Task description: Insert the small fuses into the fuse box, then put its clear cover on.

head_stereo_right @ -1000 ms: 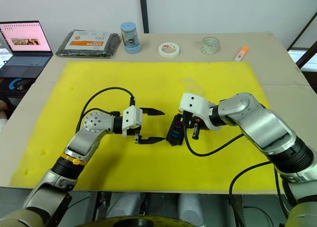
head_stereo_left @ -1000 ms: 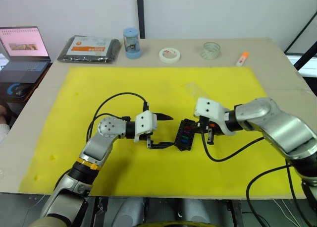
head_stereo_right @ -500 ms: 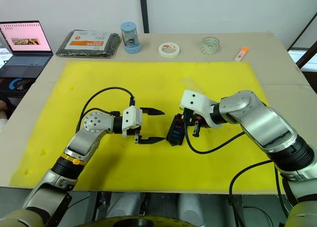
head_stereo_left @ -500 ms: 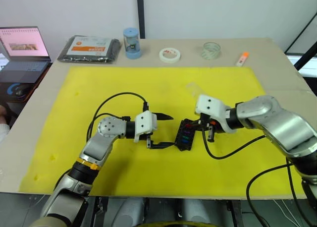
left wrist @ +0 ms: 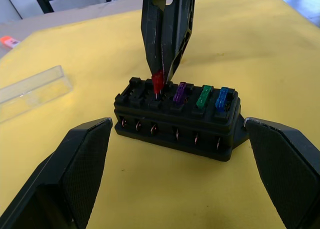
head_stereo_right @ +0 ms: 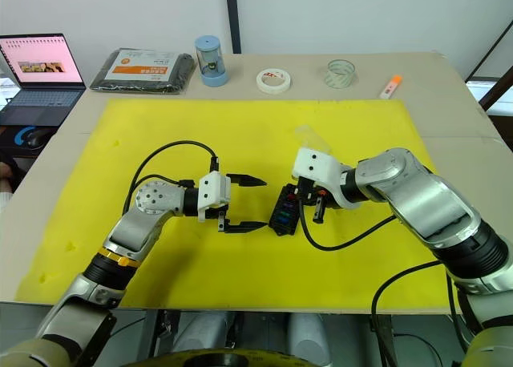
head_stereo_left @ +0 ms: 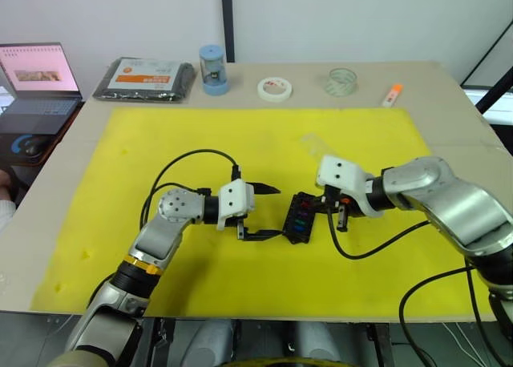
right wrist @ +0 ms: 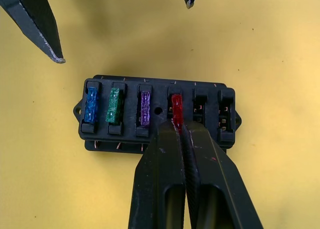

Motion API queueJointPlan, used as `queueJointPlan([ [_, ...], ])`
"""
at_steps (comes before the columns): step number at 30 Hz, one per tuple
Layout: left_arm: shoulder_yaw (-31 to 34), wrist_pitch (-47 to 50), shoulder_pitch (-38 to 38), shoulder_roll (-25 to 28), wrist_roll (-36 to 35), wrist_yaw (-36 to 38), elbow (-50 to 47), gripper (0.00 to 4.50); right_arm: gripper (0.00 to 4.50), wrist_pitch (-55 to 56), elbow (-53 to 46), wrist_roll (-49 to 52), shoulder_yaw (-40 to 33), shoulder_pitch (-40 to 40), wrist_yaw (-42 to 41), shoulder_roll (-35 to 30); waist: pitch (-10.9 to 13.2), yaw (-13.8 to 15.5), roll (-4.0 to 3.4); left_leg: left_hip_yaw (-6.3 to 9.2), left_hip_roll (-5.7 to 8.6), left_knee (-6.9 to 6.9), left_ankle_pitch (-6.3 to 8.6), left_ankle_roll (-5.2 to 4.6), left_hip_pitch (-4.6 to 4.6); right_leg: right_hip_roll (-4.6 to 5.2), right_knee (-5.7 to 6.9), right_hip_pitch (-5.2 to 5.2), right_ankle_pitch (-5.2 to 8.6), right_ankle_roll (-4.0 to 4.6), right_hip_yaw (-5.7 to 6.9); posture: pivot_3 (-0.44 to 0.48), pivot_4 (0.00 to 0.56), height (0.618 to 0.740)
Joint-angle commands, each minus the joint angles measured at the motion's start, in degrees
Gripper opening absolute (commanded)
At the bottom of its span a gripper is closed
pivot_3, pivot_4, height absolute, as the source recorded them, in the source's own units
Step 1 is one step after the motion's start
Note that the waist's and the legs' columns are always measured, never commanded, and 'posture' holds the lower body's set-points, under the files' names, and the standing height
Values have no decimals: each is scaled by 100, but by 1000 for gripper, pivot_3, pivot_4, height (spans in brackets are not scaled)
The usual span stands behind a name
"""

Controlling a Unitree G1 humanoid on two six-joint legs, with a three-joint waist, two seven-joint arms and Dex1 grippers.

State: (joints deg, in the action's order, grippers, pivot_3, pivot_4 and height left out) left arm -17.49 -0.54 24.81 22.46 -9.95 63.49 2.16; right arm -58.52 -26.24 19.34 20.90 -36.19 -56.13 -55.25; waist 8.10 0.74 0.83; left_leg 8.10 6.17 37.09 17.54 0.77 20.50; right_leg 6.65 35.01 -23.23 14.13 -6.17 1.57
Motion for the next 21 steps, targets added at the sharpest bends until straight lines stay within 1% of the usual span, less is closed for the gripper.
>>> queueJointPlan([
  [1,10,-86,9,14,20,-41,-85,4442,0,-28,-192,2,-88,-24,-21,-46,0,-1,0,0,0,0,0,0,0,0,0,0,0,0,0,0,150,740],
  [21,-22,-100,2,-26,43,-29,-111,4442,0,-329,-136,-53,100,-54,176,144,-1,-3,0,0,0,0,0,0,-3,0,1,2,0,0,0,0,150,740],
])
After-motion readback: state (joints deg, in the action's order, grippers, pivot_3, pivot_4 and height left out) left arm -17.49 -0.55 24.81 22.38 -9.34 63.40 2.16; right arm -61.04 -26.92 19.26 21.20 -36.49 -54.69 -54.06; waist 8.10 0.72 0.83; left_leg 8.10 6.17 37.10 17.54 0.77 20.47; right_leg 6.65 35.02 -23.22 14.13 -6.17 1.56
